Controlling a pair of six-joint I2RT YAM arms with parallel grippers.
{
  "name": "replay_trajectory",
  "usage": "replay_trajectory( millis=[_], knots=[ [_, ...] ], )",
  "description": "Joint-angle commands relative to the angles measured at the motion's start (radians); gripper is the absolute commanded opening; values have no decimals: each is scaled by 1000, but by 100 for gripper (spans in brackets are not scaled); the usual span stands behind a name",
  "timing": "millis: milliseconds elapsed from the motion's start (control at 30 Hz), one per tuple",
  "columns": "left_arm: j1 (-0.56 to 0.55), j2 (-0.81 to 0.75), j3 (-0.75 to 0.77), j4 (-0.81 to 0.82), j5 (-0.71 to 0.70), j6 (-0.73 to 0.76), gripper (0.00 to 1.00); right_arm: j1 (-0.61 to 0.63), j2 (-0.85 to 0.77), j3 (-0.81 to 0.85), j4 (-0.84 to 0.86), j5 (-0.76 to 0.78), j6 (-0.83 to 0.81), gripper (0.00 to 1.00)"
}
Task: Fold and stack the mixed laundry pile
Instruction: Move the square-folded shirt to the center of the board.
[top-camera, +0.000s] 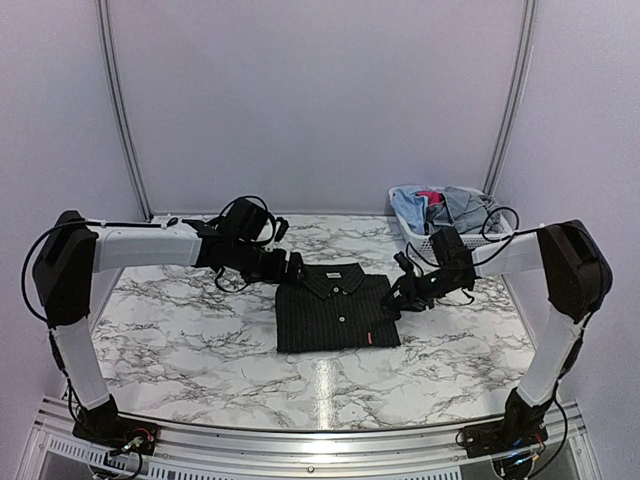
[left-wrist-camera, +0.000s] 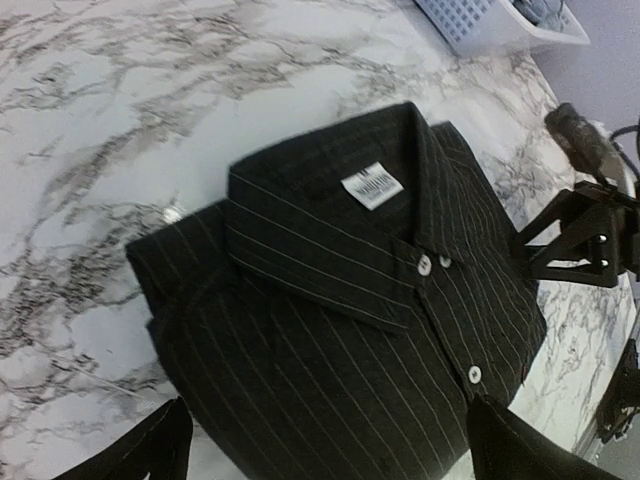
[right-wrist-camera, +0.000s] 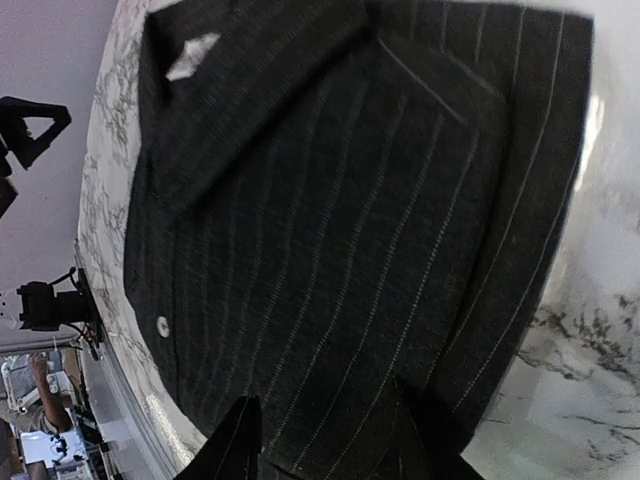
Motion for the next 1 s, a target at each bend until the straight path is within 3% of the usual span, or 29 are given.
replay_trajectory(
  millis=[0,133,267,400,567,667,867,967],
  knots=[
    [-63,42,-19,26,32,-66,99,9,67,-52,15,29,-13,38],
    [-120,105,11,25,-15,-109,99,17,86,-94,32,42,-25,38],
    [-101,174,13,-56,-106,-205,99,64,106,-80,40,50,-16,38],
    [-39,151,-47,-164,-249,-221,99,141,124,-37,75,48,45,38],
    [91,72,-143,-227,-343,-166,99,288,179,93,100,36,127,38],
    [162,-12,-171,-235,-348,-126,99,312,183,171,96,42,161,41],
    [147,-196,-129,-232,-309,-18,99,293,53,285,-23,104,125,56],
    [95,-246,-120,-229,-273,-25,99,272,-59,298,-94,225,86,74]
  ],
)
